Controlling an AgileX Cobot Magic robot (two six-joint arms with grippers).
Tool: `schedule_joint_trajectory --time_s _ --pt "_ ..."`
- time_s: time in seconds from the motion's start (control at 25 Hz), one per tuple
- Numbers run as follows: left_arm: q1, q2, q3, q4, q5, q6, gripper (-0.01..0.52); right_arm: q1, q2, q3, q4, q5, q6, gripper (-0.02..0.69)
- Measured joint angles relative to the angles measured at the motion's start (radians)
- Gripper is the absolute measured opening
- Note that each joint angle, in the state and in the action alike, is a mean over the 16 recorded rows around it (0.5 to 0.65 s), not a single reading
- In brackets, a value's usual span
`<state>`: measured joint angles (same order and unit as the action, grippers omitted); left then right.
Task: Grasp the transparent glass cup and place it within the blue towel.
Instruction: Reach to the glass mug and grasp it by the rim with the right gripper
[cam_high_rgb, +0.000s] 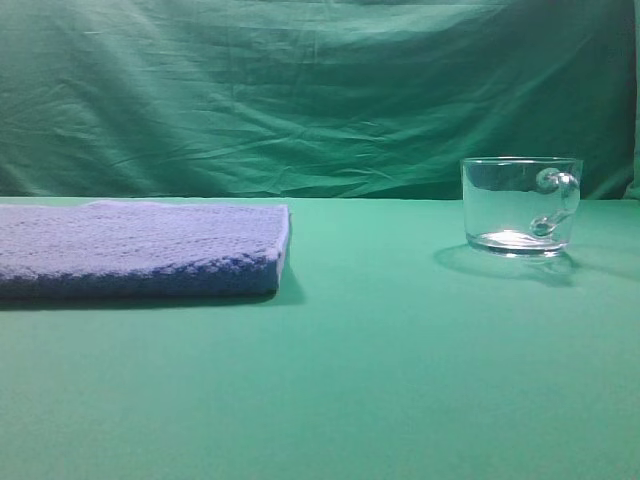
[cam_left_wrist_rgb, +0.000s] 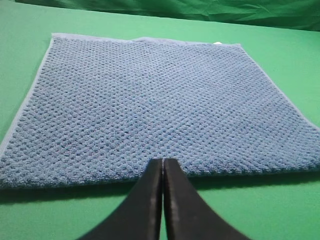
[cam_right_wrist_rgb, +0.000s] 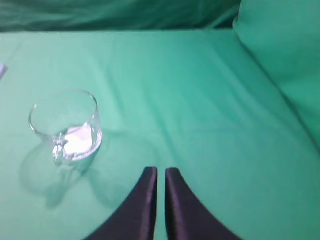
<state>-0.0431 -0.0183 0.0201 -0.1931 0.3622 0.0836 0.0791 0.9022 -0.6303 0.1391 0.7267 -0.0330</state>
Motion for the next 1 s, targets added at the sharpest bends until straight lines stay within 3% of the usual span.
schedule_joint_trajectory --time_s 0.32,0.48,1.0 --pt "0.0 0.0 0.0 0.0 0.0 0.0 0.0 0.092 0.285 -0.186 0.083 0.096 -0.116 0.05" --pt "0.0 0.0 0.0 0.0 0.0 0.0 0.0 0.153 0.395 -0.25 0.075 0.09 -0.142 0.086" --pt "0.0 0.0 0.0 0.0 0.0 0.0 0.0 0.235 0.648 -0.335 0.057 -0.021 -0.211 0.506"
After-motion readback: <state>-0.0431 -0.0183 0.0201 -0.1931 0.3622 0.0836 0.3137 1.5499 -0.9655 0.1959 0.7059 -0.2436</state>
